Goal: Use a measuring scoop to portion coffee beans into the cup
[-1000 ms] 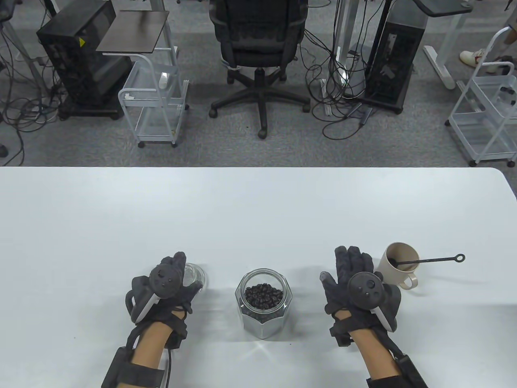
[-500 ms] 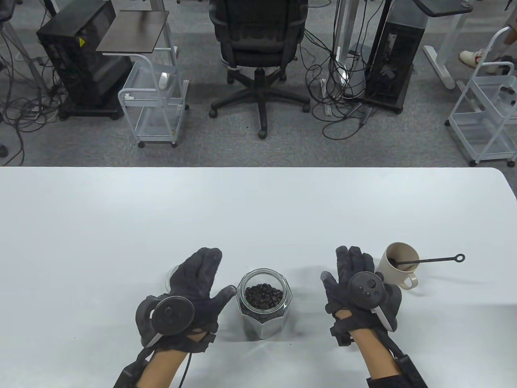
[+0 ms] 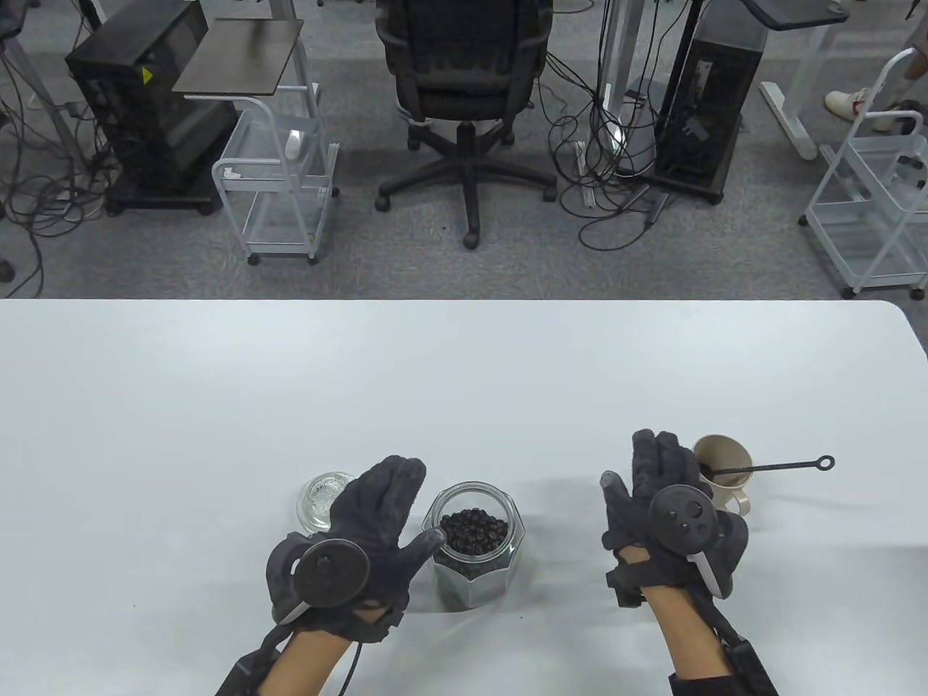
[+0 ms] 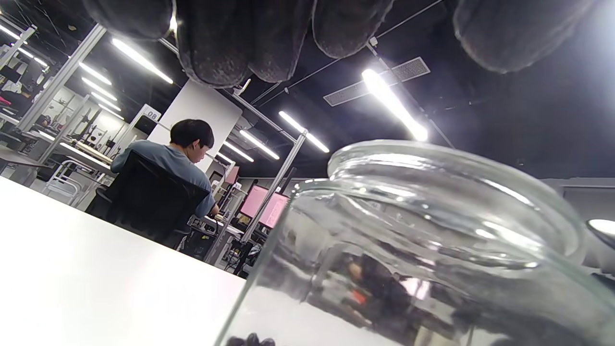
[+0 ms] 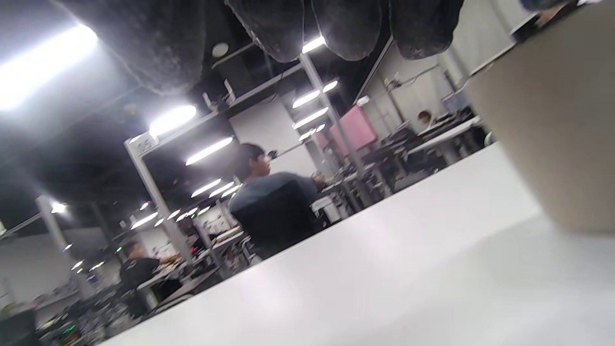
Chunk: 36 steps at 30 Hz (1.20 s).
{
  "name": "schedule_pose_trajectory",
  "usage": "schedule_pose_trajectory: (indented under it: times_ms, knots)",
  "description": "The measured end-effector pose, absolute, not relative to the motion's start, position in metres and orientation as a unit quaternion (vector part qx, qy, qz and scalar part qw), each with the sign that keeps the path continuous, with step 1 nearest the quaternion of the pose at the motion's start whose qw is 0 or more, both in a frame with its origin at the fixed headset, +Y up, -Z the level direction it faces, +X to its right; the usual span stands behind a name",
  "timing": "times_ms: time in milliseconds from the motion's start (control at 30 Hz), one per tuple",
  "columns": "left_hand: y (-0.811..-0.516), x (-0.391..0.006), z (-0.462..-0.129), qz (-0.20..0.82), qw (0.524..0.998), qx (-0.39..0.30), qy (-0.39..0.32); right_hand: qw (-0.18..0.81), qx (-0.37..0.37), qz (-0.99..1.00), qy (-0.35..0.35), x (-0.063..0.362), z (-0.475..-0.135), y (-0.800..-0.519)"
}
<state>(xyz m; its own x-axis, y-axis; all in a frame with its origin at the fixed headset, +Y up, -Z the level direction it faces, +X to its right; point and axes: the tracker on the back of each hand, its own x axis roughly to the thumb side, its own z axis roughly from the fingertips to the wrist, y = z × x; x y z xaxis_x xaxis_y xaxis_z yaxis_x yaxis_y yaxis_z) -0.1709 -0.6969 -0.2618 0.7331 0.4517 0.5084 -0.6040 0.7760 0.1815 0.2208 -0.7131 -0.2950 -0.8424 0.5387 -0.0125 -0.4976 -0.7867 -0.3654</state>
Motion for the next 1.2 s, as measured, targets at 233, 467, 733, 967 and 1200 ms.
schedule_pose_trajectory:
  times_ms: [233,467,733,967,1200]
  knots:
    - [-0.701,-0.177,-0.266,0.293,0.918,0.165,-0.212,0.238,-0.166,0.937,-0.196,0.265,-0.287,-0.701]
    - [-0.702,-0.182,-0.269,0.297,0.919,0.161,-0.203,0.122,-0.215,0.96,-0.128,0.28,-0.297,-0.713]
    - [-0.702,-0.183,-0.269,0.299,0.919,0.16,-0.199,0.047,-0.203,0.969,-0.135,0.276,-0.307,-0.723]
    - [-0.702,-0.184,-0.27,0.3,0.92,0.158,-0.197,0.031,-0.166,0.971,-0.171,0.274,-0.31,-0.724]
    - [-0.705,-0.188,-0.274,0.301,0.923,0.152,-0.187,0.037,-0.089,0.97,-0.222,0.26,-0.308,-0.714]
